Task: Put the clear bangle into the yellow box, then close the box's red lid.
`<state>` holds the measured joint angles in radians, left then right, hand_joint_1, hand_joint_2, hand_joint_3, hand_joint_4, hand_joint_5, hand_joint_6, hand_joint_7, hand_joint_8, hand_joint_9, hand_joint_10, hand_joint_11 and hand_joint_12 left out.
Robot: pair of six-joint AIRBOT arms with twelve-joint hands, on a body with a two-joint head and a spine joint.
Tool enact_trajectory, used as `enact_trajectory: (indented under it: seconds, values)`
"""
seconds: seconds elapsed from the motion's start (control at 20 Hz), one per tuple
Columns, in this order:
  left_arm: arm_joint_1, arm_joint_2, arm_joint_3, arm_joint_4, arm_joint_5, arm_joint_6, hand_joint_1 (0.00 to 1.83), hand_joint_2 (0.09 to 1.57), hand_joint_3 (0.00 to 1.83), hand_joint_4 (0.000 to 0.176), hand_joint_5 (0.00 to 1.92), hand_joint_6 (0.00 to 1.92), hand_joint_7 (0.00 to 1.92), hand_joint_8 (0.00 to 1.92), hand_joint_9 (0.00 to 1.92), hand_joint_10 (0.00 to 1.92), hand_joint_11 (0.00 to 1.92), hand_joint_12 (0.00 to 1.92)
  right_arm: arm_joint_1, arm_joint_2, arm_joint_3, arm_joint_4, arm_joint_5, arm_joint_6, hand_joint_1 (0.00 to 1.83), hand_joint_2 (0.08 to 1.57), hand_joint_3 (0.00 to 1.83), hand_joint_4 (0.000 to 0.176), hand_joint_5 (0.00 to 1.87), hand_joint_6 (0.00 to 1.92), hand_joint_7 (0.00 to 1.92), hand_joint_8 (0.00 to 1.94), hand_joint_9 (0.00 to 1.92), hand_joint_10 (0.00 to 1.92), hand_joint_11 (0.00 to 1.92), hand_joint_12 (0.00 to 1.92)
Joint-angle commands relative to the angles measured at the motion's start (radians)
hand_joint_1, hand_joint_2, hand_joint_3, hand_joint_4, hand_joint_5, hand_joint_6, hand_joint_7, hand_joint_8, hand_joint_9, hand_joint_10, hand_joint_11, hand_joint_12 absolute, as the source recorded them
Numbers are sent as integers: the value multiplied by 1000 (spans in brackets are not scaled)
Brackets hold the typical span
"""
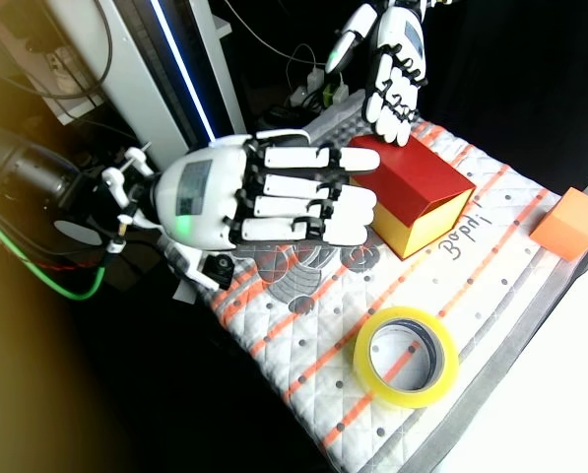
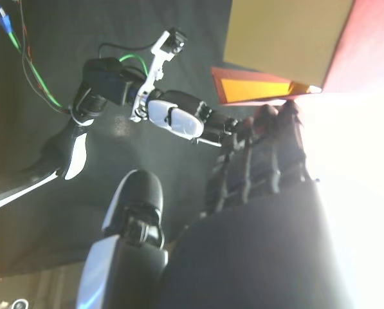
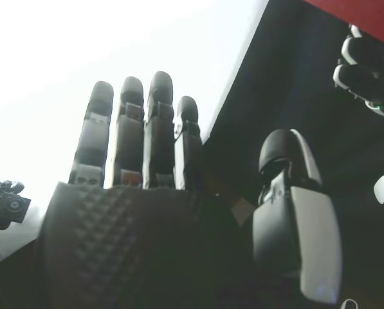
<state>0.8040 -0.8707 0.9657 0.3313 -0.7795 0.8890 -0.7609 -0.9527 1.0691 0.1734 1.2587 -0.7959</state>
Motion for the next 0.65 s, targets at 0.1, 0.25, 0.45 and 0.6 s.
enact_trajectory:
  seconds: [0.1,0.25,0.45,0.6]
  values:
    - [0,43,13,-226,-227,70,137,1394,10,0,1,0,0,0,0,0,16,7,-31,49,-33,-16,212,0,248,1193,0,57,283,10,472,14,299,7,62,297]
    - [35,81,5,-338,-429,71,214,1341,0,0,27,9,0,0,21,8,94,46,-91,89,-72,-16,296,-22,280,1209,6,36,248,0,465,0,308,0,35,273]
    - [161,59,8,-464,-678,-67,681,1083,0,127,0,0,10,3,1,0,0,13,-181,127,-123,-18,389,-22,413,1257,4,31,196,0,285,0,275,8,92,269]
    - [247,20,42,-526,-820,-265,665,939,21,29,47,6,159,28,166,0,1,491,-239,124,-136,15,417,-22,466,1210,0,0,226,3,367,4,371,2,8,715]
